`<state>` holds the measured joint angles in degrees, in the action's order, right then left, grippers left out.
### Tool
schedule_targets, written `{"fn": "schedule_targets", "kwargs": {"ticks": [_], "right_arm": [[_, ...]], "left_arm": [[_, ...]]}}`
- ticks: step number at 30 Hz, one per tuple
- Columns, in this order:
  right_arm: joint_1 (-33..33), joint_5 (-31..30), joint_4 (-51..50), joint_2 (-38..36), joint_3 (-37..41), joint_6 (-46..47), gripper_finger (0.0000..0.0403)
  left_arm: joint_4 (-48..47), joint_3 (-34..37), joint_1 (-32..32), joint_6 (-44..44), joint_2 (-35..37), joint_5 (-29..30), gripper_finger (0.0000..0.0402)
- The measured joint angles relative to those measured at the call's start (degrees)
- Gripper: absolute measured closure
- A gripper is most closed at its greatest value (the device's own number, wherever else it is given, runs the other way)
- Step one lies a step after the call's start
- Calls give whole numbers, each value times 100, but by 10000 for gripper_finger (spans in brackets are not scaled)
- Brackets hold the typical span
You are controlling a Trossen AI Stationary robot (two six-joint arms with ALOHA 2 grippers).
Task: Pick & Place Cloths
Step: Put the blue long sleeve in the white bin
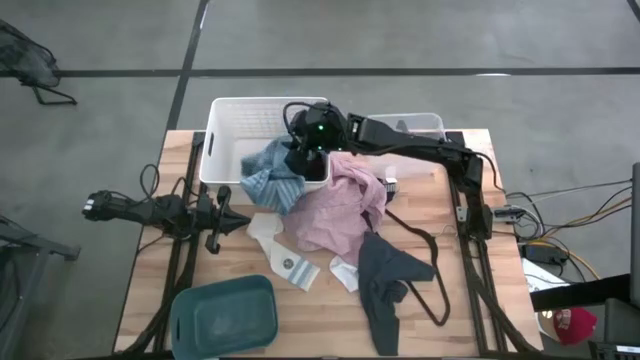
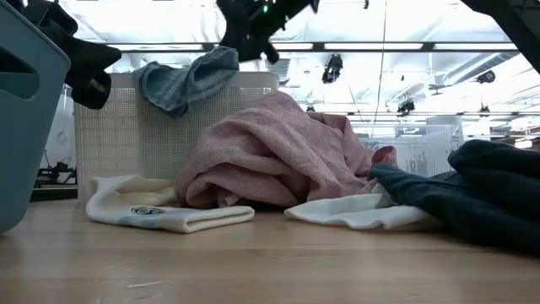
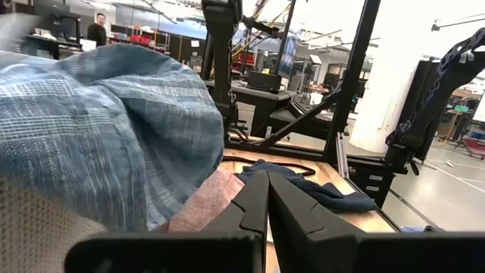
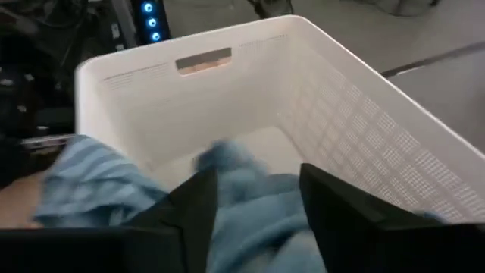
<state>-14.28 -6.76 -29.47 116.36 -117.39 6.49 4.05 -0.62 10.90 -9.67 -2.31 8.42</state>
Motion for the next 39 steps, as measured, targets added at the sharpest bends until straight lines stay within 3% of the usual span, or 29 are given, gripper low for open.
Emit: {"fn": "schedule_targets", "kwargs": {"ticks": [6, 9, 18, 21, 27, 33, 39], "right_arm": [[65, 29, -1345, -13, -803, -502, 166], [115, 351, -1733, -13, -862, -683, 151], [701, 522, -1793, 7, -162, -1260, 146], [908, 351, -1485, 2, 59, -1336, 160], [1102, -928, -1452, 2, 201, -1597, 200], [1073, -964, -1469, 2, 278, -1568, 260], [1060, -949, -1465, 2, 270, -1608, 357]], "left_arm": [[0, 0, 0, 2, 0, 1, 390], [0, 0, 0, 0, 0, 1, 390], [-2, 0, 0, 0, 0, 1, 390], [-2, 0, 0, 2, 0, 1, 390], [-2, 0, 1, 0, 0, 1, 390], [-2, 0, 1, 1, 0, 1, 390], [-2, 0, 0, 2, 0, 1, 390]]}}
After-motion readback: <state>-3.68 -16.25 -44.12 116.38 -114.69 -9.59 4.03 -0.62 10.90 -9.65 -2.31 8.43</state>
